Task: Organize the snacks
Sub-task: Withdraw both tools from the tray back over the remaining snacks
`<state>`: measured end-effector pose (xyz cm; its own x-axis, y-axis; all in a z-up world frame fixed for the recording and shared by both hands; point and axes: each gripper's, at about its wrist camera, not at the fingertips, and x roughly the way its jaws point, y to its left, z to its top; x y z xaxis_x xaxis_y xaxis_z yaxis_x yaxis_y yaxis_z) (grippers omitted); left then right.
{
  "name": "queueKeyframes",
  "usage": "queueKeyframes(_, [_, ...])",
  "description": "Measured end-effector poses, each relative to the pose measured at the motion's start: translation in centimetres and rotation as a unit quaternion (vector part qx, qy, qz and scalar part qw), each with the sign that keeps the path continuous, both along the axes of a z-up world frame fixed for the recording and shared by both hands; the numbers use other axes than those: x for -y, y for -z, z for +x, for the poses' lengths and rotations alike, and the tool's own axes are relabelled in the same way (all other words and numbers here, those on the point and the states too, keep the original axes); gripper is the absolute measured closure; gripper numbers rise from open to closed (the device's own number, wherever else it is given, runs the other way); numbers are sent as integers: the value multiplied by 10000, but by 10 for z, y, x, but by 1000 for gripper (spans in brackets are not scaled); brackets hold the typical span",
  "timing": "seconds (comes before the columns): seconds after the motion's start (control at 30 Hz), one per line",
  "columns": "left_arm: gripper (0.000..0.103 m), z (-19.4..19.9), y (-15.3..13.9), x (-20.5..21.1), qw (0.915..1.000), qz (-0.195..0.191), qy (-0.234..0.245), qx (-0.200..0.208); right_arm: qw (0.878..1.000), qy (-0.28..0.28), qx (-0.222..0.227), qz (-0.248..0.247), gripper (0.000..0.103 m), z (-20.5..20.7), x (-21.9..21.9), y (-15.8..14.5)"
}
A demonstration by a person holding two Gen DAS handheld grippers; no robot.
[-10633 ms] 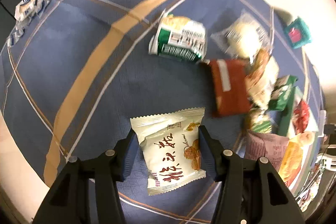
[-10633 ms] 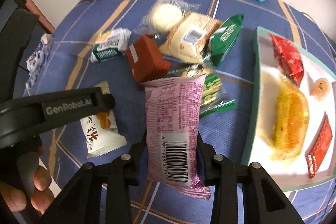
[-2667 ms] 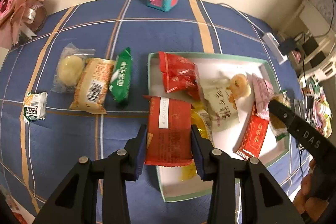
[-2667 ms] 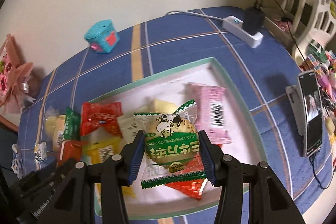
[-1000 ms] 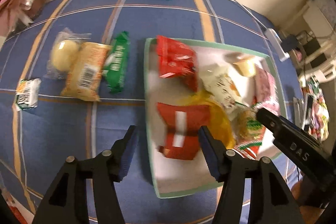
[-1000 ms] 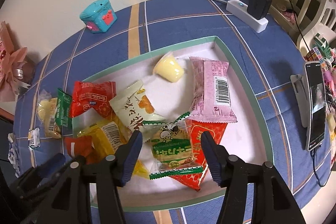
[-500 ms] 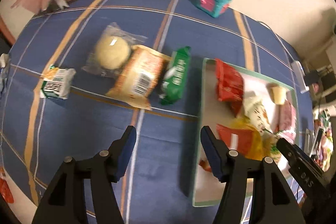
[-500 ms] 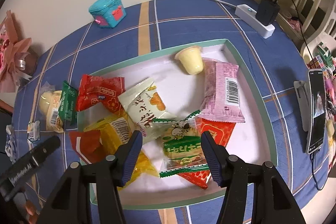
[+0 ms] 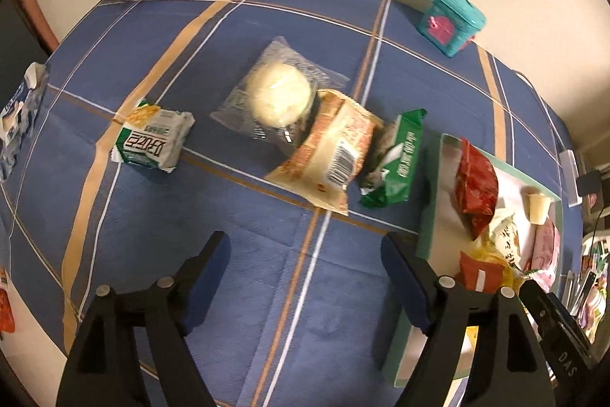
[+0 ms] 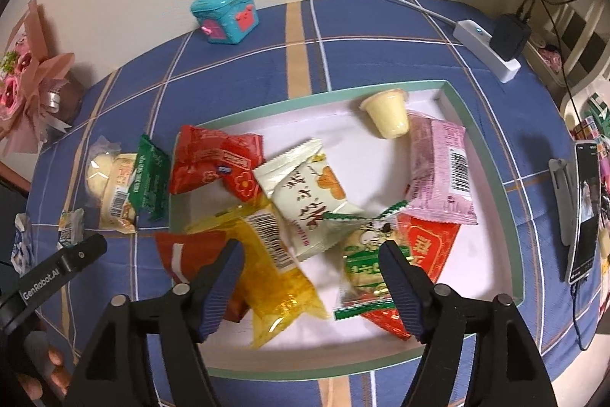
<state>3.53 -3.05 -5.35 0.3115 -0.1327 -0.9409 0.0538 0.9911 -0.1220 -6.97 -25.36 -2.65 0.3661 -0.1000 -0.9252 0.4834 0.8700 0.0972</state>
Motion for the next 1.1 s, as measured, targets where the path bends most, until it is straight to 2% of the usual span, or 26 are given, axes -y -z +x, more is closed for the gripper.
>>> queueKeyframes(0.13, [20,2,0,-6,10000,1,-64,-3,10000,-81,-7,-11,25,4,-8,0])
queueKeyframes(0.23, [14,3,-1,-12,9999,31,-121,27,9999,-138,8,-26,20,7,-15,0])
queueKeyframes(0.3, [10,4,-1,-17,9998,74,-176,37,9999,-160,55,-33,12,9,-19,-1])
queueKeyframes(0.4, [9,6,-1,-25,9997,68,-240,51,9997,-203,121,-74,0,12,-26,-3])
queueKeyframes(0.63, [5,9,-2,-43,9992,24,-395,102,9990,-325,253,-146,0,19,-42,-6])
queueKeyframes(0.9, [5,14,-9,-64,9981,39,-470,408,9977,-423,480,-226,0,28,-56,-12])
queueKeyframes(1.0, [0,17,-11,-78,9968,-17,-624,492,9969,-509,541,-248,0,33,-65,-13])
queueKeyframes(1.1, [0,22,-13,-97,9946,-60,-844,593,9957,-646,611,-255,0,39,-77,-14])
